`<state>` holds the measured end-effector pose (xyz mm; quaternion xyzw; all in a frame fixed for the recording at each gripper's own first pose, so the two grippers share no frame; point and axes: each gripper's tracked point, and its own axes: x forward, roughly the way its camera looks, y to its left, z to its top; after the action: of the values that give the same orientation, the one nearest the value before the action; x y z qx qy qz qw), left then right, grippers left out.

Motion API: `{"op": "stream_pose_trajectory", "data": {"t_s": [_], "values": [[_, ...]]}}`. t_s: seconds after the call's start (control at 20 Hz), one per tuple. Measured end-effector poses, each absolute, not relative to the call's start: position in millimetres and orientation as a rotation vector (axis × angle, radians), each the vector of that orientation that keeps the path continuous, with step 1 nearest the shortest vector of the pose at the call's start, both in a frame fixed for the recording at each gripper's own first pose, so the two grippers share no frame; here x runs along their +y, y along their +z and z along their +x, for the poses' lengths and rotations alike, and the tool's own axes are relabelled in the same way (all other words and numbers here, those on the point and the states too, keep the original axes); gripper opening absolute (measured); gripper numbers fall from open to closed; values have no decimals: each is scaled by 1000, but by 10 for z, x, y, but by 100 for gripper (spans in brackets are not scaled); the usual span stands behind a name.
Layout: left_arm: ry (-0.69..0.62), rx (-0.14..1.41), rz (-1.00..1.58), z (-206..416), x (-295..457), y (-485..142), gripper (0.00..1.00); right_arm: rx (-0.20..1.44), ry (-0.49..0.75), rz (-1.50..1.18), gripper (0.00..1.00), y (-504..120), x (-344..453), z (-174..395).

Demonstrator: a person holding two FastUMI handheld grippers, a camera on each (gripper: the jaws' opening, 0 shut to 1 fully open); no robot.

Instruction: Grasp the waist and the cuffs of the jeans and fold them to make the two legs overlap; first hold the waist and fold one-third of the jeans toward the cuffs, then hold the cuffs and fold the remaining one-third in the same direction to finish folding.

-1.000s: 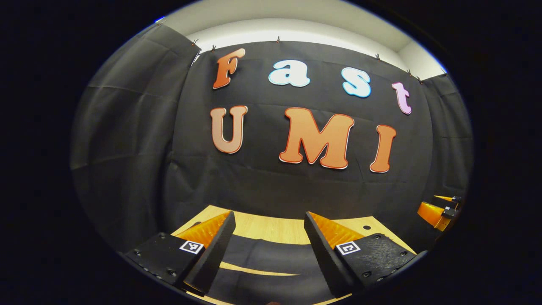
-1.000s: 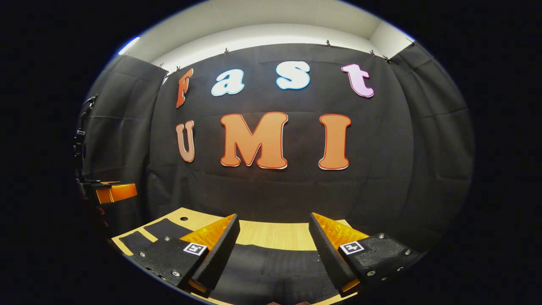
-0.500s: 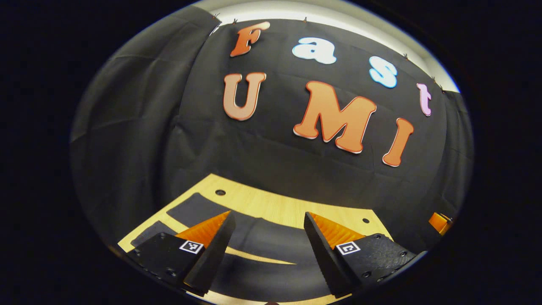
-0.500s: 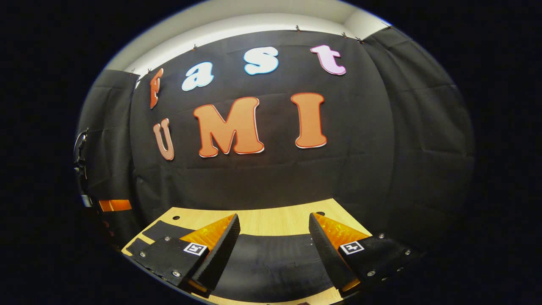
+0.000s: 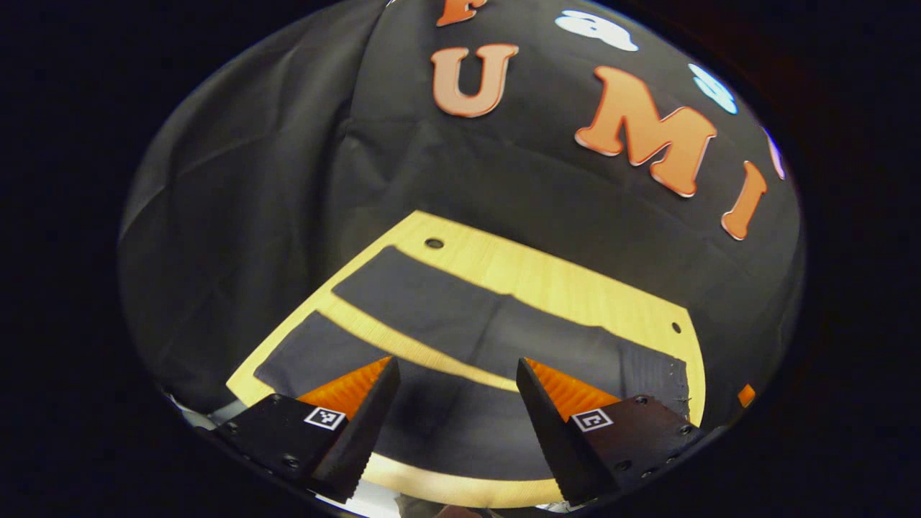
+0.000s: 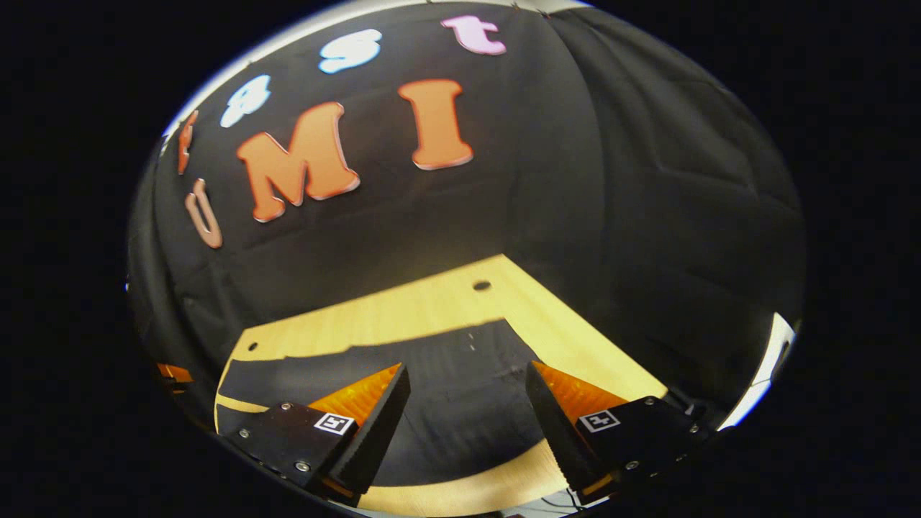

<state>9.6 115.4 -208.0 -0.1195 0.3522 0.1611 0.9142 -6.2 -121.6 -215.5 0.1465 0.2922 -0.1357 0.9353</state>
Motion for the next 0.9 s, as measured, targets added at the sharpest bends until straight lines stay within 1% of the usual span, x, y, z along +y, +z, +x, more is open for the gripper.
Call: {"op": "stream_pose_trajectory", "data": {"t_s": [0.15,0.25,0.35,0.55,0.6,0.65,0.7,0.9], "values": [[423,831,-295,-95,1470,-2403,98,757,-325,419,99,-2661,-1296,-194],[495,914,-346,-291,1682,-2635,98,837,-360,486,99,-2924,-1348,-272],[594,967,-396,-438,1972,-2826,98,896,-382,524,98,-3140,-1385,-281],[689,1058,-568,-705,2208,-3111,98,1015,-396,588,98,-3468,-1366,-353],[718,1088,-594,-788,2238,-3191,99,1041,-386,593,98,-3531,-1341,-361],[738,1103,-622,-835,2301,-3261,96,1067,-376,590,98,-3585,-1320,-379],[755,1127,-649,-893,2352,-3296,98,1086,-371,586,98,-3615,-1318,-387],[802,1191,-718,-986,2652,-3627,98,1105,-425,647,97,-3745,-1273,-359]]}}
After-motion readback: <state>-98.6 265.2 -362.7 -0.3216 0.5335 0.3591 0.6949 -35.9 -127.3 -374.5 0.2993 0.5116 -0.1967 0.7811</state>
